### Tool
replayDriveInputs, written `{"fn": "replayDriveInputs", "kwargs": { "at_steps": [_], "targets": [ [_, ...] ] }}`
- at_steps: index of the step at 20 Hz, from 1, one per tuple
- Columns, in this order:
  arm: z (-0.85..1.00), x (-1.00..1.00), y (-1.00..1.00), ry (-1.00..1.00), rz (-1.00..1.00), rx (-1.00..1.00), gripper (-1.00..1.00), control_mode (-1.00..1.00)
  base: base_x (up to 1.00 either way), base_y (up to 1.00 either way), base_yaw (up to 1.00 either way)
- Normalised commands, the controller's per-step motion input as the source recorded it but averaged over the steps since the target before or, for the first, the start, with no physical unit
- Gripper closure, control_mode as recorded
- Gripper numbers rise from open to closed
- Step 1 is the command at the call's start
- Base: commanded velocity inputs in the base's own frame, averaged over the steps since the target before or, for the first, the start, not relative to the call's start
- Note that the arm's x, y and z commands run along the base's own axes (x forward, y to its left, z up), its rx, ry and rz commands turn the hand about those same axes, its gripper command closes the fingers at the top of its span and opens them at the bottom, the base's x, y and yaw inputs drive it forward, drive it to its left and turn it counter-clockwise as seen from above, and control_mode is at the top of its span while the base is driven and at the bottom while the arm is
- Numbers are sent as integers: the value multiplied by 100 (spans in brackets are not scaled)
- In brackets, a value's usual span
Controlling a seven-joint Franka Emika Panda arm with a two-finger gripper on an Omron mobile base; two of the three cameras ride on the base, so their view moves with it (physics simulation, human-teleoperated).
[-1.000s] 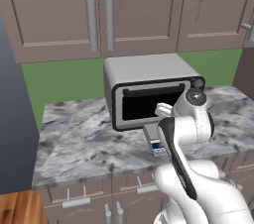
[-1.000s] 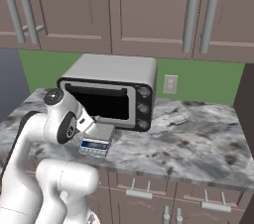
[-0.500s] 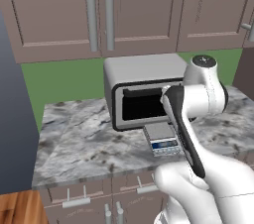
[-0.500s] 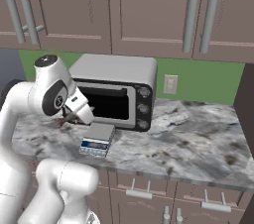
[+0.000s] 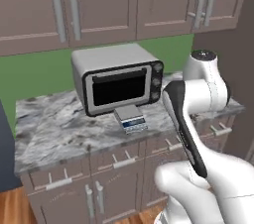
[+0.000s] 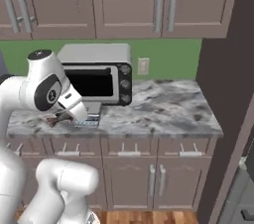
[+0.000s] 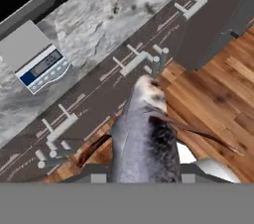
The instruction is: Take the fish from the fridge and place it on the digital scale on the counter by the fridge. Wait a few seconds for a reading, then move it to the plate on the dining counter.
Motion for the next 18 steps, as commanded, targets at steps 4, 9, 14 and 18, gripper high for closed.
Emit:
{"fn": "replayDriveInputs", "kwargs": {
  "at_steps": [4, 9, 14, 18],
  "targets": [
    [0, 0, 0, 0, 0, 0, 100, 100, -61, 10, -90],
    [0, 0, 0, 0, 0, 0, 100, 100, -42, 1, -93],
    [0, 0, 0, 0, 0, 0, 100, 100, -86, 14, -80],
    [0, 0, 0, 0, 0, 0, 100, 100, -100, 13, -65]
  ]
}}
